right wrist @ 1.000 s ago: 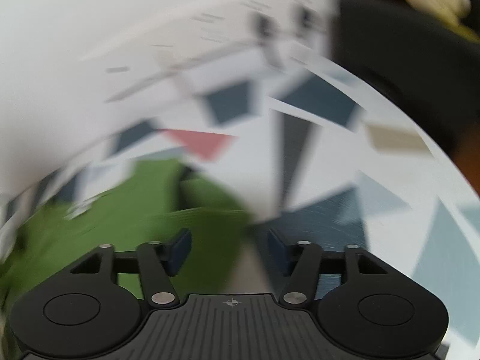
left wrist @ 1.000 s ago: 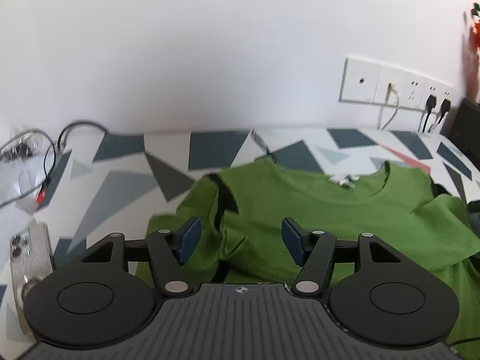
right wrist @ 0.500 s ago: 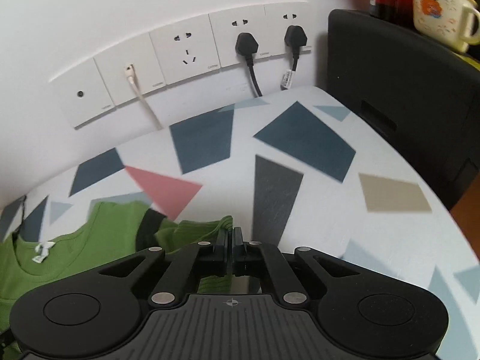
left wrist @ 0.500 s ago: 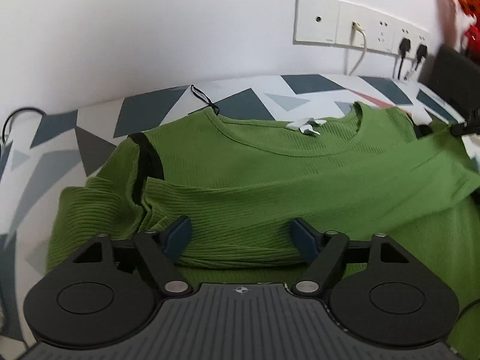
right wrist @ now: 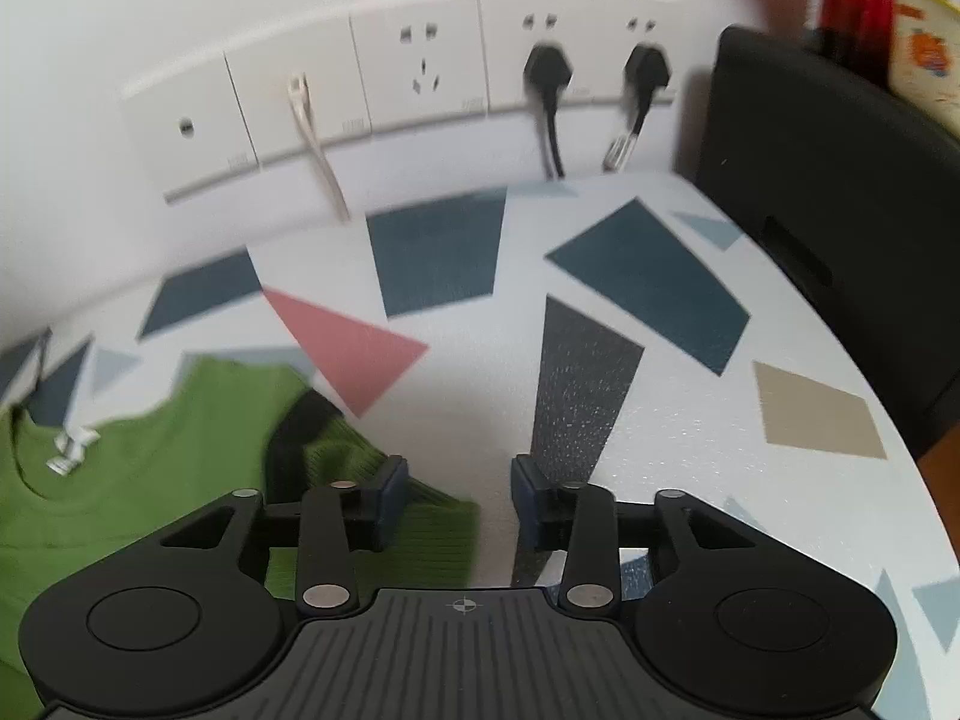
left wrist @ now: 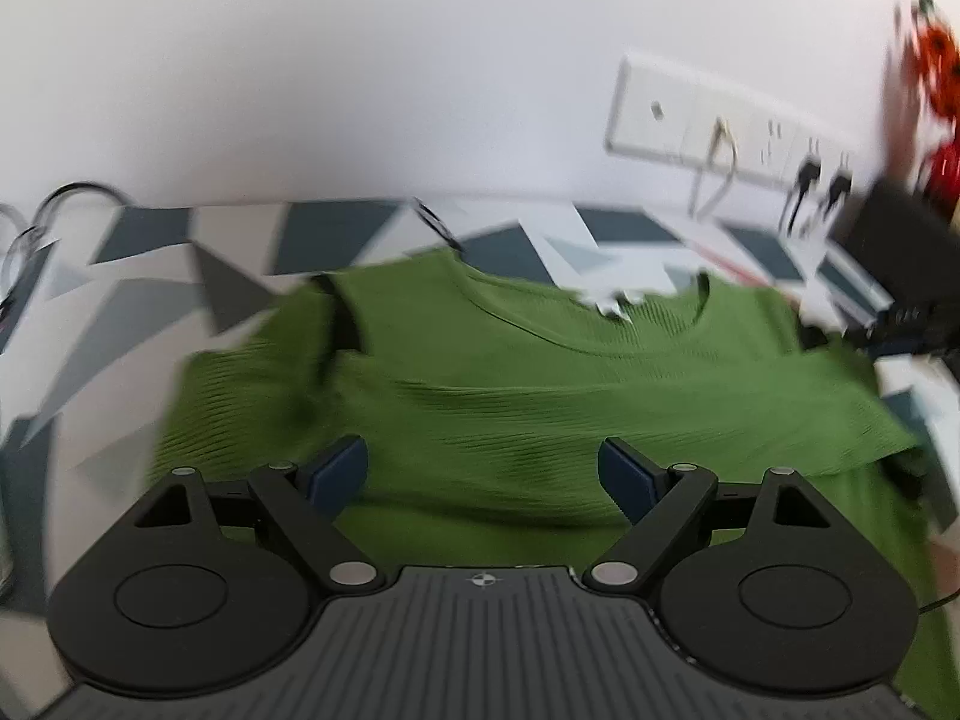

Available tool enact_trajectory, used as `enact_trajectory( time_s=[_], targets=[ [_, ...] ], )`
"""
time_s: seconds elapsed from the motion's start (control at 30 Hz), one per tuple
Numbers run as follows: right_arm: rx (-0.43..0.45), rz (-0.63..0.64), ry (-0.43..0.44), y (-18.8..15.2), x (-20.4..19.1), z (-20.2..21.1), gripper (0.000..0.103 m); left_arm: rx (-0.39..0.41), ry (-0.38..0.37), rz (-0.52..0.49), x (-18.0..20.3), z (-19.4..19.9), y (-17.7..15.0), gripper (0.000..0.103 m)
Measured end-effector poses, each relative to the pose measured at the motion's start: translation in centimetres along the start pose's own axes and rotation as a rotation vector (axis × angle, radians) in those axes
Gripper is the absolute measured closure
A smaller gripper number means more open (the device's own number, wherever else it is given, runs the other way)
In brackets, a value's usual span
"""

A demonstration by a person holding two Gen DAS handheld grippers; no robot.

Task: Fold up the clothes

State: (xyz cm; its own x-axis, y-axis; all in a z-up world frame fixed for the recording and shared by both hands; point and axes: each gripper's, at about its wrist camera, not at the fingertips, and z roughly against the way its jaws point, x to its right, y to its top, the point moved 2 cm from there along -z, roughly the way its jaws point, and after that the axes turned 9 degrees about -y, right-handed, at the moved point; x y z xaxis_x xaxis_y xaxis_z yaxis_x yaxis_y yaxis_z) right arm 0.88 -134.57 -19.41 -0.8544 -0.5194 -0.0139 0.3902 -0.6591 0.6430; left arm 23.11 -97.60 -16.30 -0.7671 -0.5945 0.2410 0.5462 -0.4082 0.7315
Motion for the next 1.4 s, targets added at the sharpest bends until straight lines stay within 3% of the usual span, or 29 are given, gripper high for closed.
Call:
enact_trajectory(
  time_s=[0.13, 0.23, 0.3, 0.43, 0.6, 0.7, 0.73, 0.8, 0.83, 0.87, 1.0, 1.07, 1.13, 1.17, 1.2, 1.23, 1.3, 1.33, 1.4],
  targets=[
    [0.042, -0.069, 0.001, -0.3, -0.3, 2.0, 0.06, 0.08, 0.05, 0.167, -4.2, 4.3, -0.5, 0.017],
    [0.033, -0.092, 0.079, -0.8, -2.1, 3.5, 0.06, 0.057, 0.139, 0.206, -7.1, 4.7, -0.8, 0.017],
    [0.022, -0.091, 0.135, -1.2, -3.6, 4.4, 0.051, 0.018, 0.203, 0.184, -8.7, 4.3, -1.4, 0.017],
    [-0.023, 0.0, 0.188, -2.8, -7.4, 5.2, 0.049, -0.074, 0.182, 0.091, -10.1, 3.9, -2.8, 0.017],
    [-0.052, 0.047, 0.165, -4.0, -9.7, 5.0, 0.049, -0.079, 0.196, -0.123, -9.0, 3.1, -4.0, 0.017],
    [-0.07, 0.075, 0.151, -4.8, -11.1, 4.9, 0.049, -0.051, 0.183, -0.137, -9.3, 2.0, -3.6, 0.015],
    [-0.076, 0.084, 0.146, -5.1, -11.5, 4.8, 0.048, -0.04, 0.18, -0.13, -9.5, 1.7, -3.3, 0.019],
    [-0.085, 0.104, 0.135, -5.6, -12.4, 4.7, 0.047, -0.017, 0.179, -0.097, -9.9, 1.3, -2.5, 0.054],
    [-0.085, 0.116, 0.126, -5.8, -12.6, 4.5, 0.047, -0.011, 0.18, -0.083, -10.1, 1.2, -2.2, 0.084],
    [-0.084, 0.128, 0.117, -6.1, -12.9, 4.3, 0.046, -0.006, 0.185, -0.073, -10.1, 1.2, -1.8, 0.092],
    [-0.057, 0.198, 0.082, -6.9, -13.8, 4.0, 0.046, 0.082, 0.237, -0.143, -9.2, 3.5, -0.2, 0.093],
    [-0.043, 0.225, 0.071, -7.1, -14.2, 3.9, 0.044, 0.14, 0.343, -0.226, -8.7, 5.1, 0.7, 0.096],
    [-0.044, 0.212, 0.068, -7.0, -14.2, 3.8, 0.044, 0.212, 0.509, -0.263, -9.5, 6.7, 1.6, 0.095],
    [-0.045, 0.206, 0.067, -7.0, -14.2, 3.8, 0.044, 0.226, 0.553, -0.233, -10.5, 7.3, 2.1, 0.093],
    [-0.044, 0.204, 0.065, -7.0, -14.2, 3.8, 0.044, 0.217, 0.549, -0.182, -11.6, 7.7, 2.5, 0.091],
    [-0.041, 0.202, 0.063, -7.1, -14.2, 3.8, 0.044, 0.192, 0.506, -0.13, -12.5, 7.7, 2.6, 0.083],
    [-0.037, 0.198, 0.062, -7.2, -14.2, 3.9, 0.044, 0.122, 0.384, -0.056, -13.7, 7.4, 2.3, 0.053],
    [-0.037, 0.196, 0.063, -7.2, -14.1, 3.9, 0.044, 0.087, 0.337, -0.045, -13.9, 7.2, 1.9, 0.033],
    [-0.039, 0.193, 0.066, -7.1, -14.1, 3.9, 0.044, 0.026, 0.298, -0.107, -12.7, 6.4, 0.2, 0.029]
  ],
)
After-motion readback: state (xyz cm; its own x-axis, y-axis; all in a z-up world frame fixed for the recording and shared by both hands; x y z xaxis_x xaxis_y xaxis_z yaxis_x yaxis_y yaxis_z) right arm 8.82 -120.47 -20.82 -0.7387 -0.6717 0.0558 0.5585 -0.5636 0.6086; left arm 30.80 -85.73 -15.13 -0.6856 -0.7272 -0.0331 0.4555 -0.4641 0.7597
